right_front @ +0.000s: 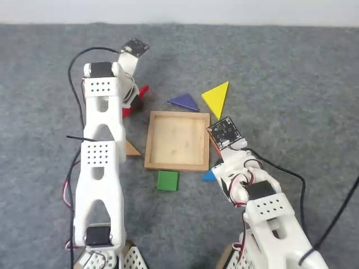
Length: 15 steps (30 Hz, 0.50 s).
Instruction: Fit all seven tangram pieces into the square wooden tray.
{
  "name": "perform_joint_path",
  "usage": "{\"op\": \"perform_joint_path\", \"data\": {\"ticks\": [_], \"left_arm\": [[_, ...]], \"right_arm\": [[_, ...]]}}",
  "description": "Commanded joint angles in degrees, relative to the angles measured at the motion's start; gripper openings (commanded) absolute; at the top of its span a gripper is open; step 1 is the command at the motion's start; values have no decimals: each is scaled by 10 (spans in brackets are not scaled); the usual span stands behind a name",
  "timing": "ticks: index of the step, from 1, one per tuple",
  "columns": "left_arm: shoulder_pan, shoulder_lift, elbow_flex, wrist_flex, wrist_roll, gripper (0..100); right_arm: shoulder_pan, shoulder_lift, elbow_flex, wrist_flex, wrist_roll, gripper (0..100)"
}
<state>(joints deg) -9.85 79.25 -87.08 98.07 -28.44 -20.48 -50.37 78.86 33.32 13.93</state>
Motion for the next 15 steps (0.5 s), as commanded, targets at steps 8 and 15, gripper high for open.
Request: {"op": "perform_joint_path", "data": {"ticks": [8, 15], "left_arm": [[-14, -4, -15, 24, -7, 269], [-46, -8, -15, 25, -4, 299]], "right_arm": [[6, 3, -22, -9, -5, 6], [6, 3, -22, -9, -5, 6]]}}
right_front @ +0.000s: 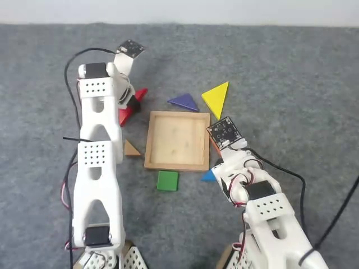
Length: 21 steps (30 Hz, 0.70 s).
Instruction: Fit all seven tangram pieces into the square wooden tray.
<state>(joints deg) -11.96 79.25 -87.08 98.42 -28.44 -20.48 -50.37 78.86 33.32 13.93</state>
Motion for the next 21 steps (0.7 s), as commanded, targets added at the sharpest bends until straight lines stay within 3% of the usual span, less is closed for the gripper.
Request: {"op": "perform_joint_path", "data": {"ticks": [1, 21], "left_arm": [[-27, -5, -15, 21, -6, 302], [11, 12, 18, -18, -45, 306]], "right_arm": [[6, 3, -22, -9, -5, 6], [6, 3, -22, -8, -5, 6]]}}
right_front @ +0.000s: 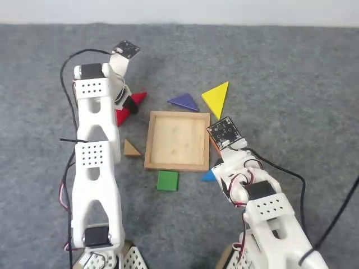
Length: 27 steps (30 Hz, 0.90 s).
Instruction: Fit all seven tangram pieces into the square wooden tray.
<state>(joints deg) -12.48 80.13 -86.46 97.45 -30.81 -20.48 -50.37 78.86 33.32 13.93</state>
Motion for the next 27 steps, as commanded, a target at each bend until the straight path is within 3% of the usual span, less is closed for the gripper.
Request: {"op": "perform_joint_path", "data": {"ticks": [1, 23, 27], "left_arm": [[17, 4, 12, -7, -26, 305], [14, 1, 14, 33, -99, 189], [0, 1, 14, 33, -103, 233]], "right_arm": [[6, 3, -22, -8, -5, 6], [6, 3, -23, -9, -4, 6], [6, 3, -23, -9, -4, 6]]}}
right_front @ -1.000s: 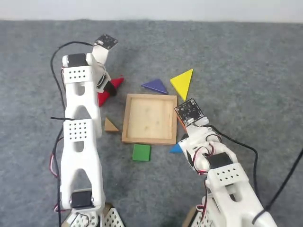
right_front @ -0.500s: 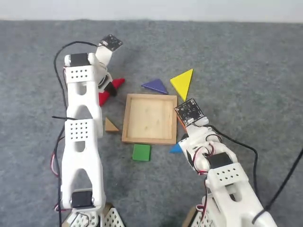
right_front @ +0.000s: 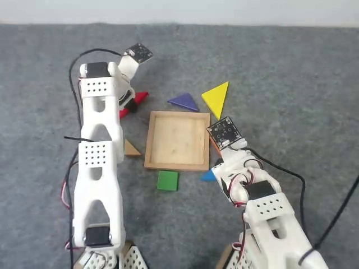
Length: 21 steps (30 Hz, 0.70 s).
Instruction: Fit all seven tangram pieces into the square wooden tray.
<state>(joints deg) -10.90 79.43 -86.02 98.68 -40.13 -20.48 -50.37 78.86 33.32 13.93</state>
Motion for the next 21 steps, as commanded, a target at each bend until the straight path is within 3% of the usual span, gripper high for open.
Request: {"op": "perform_joint_path", "data": {"ticks": [1, 12, 21], "left_arm": [[-20, 8, 9, 20, -10, 254], [-33, 8, 8, 11, -12, 311], [-20, 49, 9, -69, -40, 354]], "right_arm": [[6, 3, -23, -9, -4, 6], [6, 3, -23, -11, -4, 6], [9, 3, -20, -8, -4, 6]]}}
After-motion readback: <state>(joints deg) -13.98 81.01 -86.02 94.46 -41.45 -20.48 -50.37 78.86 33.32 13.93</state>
